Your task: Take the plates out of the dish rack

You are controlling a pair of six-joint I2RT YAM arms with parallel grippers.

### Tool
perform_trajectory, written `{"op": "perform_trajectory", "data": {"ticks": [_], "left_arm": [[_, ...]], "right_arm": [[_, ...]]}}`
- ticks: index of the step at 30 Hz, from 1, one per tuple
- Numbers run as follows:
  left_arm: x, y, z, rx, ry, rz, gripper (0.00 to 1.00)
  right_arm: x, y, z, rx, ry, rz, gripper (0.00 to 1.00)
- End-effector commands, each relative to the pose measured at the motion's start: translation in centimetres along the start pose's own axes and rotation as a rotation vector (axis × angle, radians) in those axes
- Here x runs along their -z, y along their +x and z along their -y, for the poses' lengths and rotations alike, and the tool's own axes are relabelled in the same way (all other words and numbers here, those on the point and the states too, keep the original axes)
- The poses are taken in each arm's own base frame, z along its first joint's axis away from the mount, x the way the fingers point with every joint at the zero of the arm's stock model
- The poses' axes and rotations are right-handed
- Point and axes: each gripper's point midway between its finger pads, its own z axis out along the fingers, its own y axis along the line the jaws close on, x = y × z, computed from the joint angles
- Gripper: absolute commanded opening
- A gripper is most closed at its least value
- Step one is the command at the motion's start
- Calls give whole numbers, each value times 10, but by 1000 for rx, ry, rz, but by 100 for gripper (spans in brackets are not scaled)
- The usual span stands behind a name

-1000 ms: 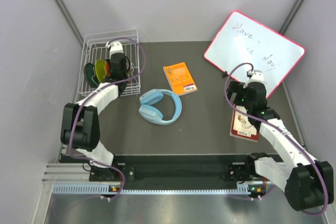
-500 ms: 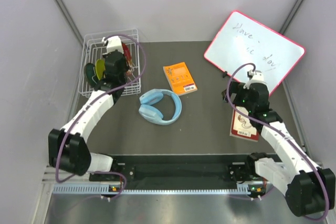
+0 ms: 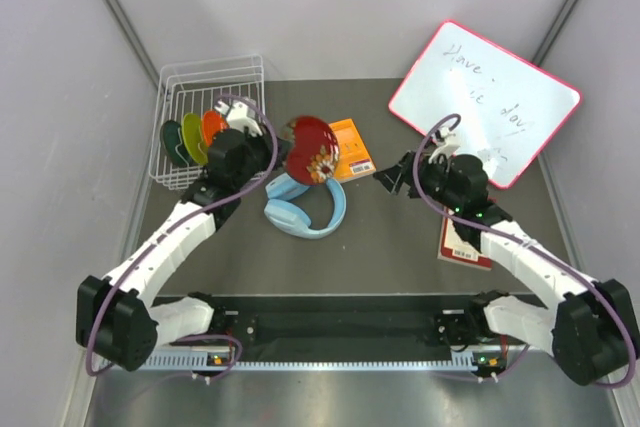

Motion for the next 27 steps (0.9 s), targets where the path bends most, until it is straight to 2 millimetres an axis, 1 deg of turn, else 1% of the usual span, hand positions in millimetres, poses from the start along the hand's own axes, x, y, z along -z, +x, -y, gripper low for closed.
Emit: {"op": "perform_trajectory", "data": {"ticks": [1, 2, 3, 4, 5, 6, 7, 9, 10, 11, 12, 13, 14, 16, 17, 18, 19, 20, 22, 23, 24, 25, 26, 27], "left_arm": [[5, 1, 61, 114, 235, 27, 0], [5, 5, 66, 130, 248, 18, 0], [5, 15, 72, 137, 270, -6, 0], [6, 12, 80, 148, 302, 7, 0], [7, 14, 84, 170, 319, 3, 0], [7, 22, 88, 177, 335, -10, 0], [8, 22, 93, 184, 355, -8, 0], [8, 30, 100, 192, 380, -26, 0], [9, 28, 106, 192, 409, -14, 0], [9, 31, 108, 202, 425, -21, 0], [9, 34, 111, 206, 437, -29, 0], [9, 36, 113, 210, 444, -36, 0], [7, 39, 113, 214, 446, -46, 0], [6, 43, 115, 213, 461, -56, 0], [5, 47, 116, 217, 469, -70, 0], [5, 51, 115, 219, 467, -75, 0], [4, 53, 113, 221, 465, -78, 0], [4, 52, 111, 222, 456, -68, 0], [2, 56, 105, 211, 428, -78, 0], [0, 54, 103, 186, 412, -67, 9], [-1, 60, 96, 174, 377, -89, 18], [-3, 60, 92, 157, 355, -89, 28], [-4, 56, 90, 116, 343, -77, 40], [-6, 60, 78, 99, 278, -87, 47]], "right_arm": [[-17, -2, -40, -36, -163, 37, 95], [-19, 1, -40, -40, -167, 31, 95], [-22, 1, -43, -40, -179, 36, 95], [-26, 7, -43, -52, -183, 18, 95], [-28, 10, -44, -58, -191, 12, 95], [-29, 9, -46, -58, -207, 22, 95], [-32, 15, -46, -75, -214, 2, 95], [-35, 17, -49, -85, -242, 6, 94], [-38, 24, -49, -101, -251, -16, 94], [-39, 25, -51, -107, -264, -21, 91], [-38, 27, -57, -111, -301, -21, 89], [-39, 30, -56, -118, -308, -26, 86], [-38, 30, -57, -121, -319, -24, 79], [-34, 29, -63, -109, -366, -2, 68], [-33, 29, -65, -105, -382, 3, 53], [-32, 29, -67, -97, -397, 7, 44], [-30, 27, -66, -93, -393, 16, 30], [-30, 29, -63, -95, -380, 15, 0], [-25, 22, -54, -93, -336, 57, 0], [-23, 28, -45, -99, -297, 43, 0], [-18, 15, -38, -88, -254, 99, 0], [-14, 12, -30, -86, -213, 113, 0], [-11, 21, -14, -96, -142, 84, 0], [-2, 7, -5, -74, -93, 140, 0]]}}
